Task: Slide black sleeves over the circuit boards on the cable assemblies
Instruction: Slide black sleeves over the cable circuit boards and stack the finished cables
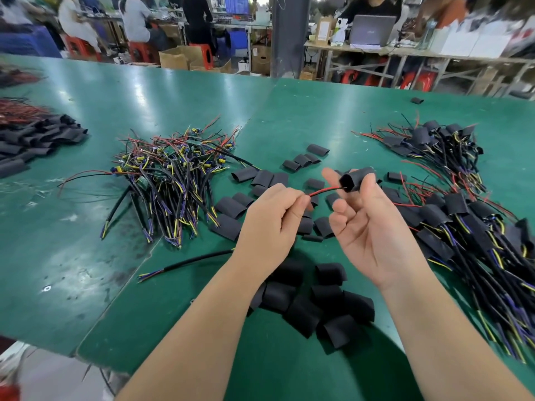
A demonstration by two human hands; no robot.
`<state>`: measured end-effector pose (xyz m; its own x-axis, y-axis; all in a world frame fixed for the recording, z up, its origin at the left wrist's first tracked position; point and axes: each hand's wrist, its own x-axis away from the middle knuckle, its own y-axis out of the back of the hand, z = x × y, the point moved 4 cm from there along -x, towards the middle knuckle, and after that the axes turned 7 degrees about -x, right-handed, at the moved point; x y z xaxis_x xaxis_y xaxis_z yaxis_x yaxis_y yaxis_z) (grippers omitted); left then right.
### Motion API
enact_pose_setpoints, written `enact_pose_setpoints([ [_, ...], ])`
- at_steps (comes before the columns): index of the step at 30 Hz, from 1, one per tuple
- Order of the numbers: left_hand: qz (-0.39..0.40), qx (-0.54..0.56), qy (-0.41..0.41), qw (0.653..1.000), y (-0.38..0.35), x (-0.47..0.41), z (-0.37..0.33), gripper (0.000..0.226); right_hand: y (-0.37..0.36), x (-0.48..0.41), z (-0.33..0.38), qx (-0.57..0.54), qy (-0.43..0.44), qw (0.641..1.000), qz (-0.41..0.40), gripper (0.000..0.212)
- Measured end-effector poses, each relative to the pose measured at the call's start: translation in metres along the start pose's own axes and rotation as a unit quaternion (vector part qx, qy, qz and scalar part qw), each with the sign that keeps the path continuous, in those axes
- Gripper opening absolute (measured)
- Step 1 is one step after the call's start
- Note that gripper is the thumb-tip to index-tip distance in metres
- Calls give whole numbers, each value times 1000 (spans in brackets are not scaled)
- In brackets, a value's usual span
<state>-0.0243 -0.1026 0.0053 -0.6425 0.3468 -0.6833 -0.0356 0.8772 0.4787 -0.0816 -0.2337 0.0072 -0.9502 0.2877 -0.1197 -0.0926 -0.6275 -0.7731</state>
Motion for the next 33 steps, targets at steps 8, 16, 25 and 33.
enact_pose_setpoints([
  [8,6,-70,-35,997,3,0,-7,16,-8,6,-8,144,26,989,-15,18],
  [16,114,-150,19,982,-3,6,5,38,5,5,-8,173,47,973,-149,18],
  [25,185,-121,111,969,11,7,41,18,18,-5,21,29,101,983,-149,37],
  [33,158,-14,140,977,19,4,42,18,23,-4,34,107,163,968,-158,34],
])
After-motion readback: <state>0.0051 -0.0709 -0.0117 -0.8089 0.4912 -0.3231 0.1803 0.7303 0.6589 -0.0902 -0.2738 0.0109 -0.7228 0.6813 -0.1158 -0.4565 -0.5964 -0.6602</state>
